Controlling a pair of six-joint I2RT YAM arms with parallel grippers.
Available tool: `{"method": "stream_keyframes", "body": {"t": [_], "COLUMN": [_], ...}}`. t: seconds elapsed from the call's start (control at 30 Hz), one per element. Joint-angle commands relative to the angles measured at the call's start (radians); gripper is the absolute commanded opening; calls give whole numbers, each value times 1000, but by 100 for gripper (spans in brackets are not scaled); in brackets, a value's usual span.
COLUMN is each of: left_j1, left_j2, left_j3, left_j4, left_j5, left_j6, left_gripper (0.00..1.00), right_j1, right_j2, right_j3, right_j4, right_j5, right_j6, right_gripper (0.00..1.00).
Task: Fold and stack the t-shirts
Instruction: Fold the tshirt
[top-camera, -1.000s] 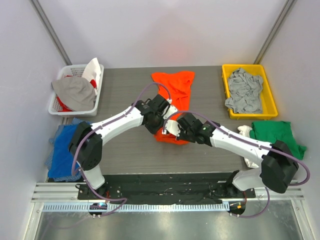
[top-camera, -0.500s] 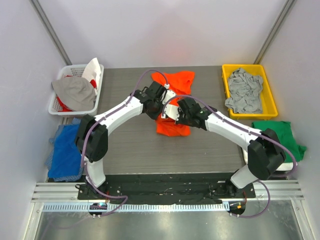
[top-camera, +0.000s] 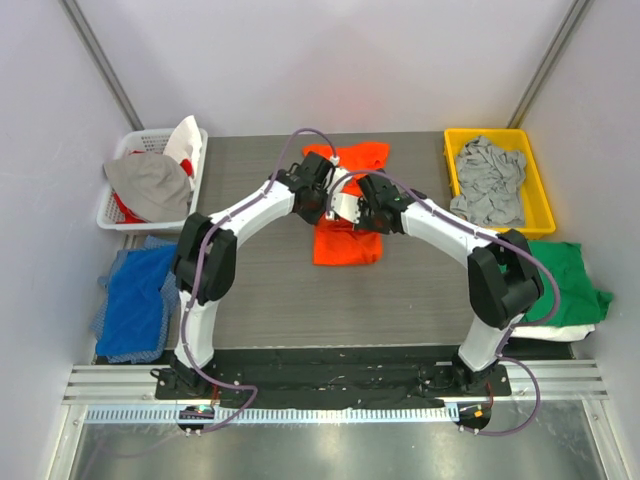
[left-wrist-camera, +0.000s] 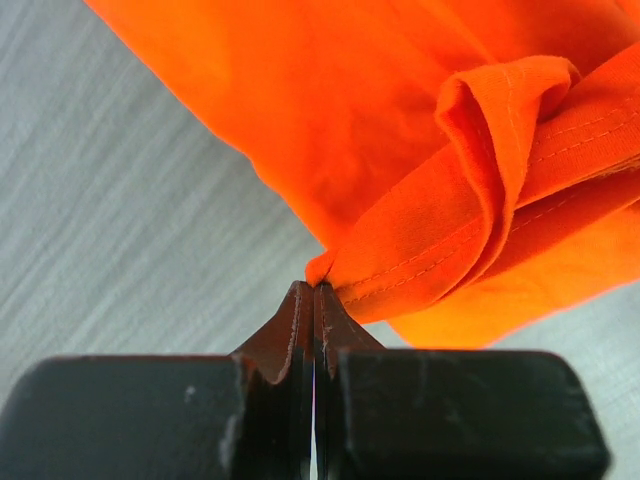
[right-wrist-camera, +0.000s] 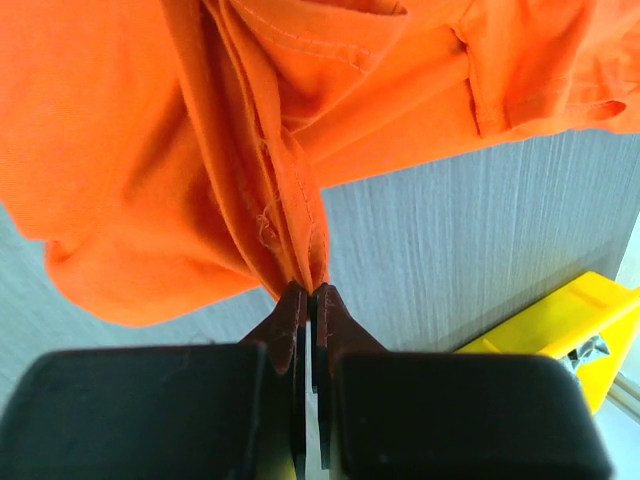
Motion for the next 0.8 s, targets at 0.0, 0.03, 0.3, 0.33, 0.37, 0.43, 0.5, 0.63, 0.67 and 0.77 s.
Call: {"method": "stream_keyframes", "body": {"t": [0.0, 0.03, 0.3, 0.33, 0.37, 0.43, 0.5, 0.63, 0.67, 0.77], "left_j1": [-48, -45, -31, -30, -28, -25, -22, -18, -16, -15], "left_j2": [-13, -4, 65, 72, 75, 84, 96, 113, 116, 119], "left_j3": [91, 98, 148, 151, 154, 161, 175, 191, 191, 197], "left_j4": [-11, -9, -9, -8, -6, 3, 4, 24, 39, 59], "left_j5": [146, 144, 138, 135, 134, 128, 123, 103, 99, 91], "left_j6": [89, 89, 98, 98, 97, 97, 98, 92, 92, 83], "left_gripper": [0, 0, 0, 0, 0, 0, 0, 0, 0, 6], "right_j1": [-76, -79, -102, -105, -105, -110, -110, -116, -120, -124], "right_j2": [93, 112, 205, 214, 234, 253, 276, 299, 305, 311], "right_j3": [76, 88, 168, 185, 194, 225, 240, 263, 266, 270], "right_j4": [41, 39, 59, 62, 65, 67, 65, 78, 79, 85], "right_j5": [118, 118, 113, 115, 116, 119, 122, 135, 135, 142], "right_j6": [36, 35, 27, 24, 23, 22, 22, 22, 26, 24], "right_gripper": [1, 1, 1, 2, 2, 2, 2, 7, 8, 10]}}
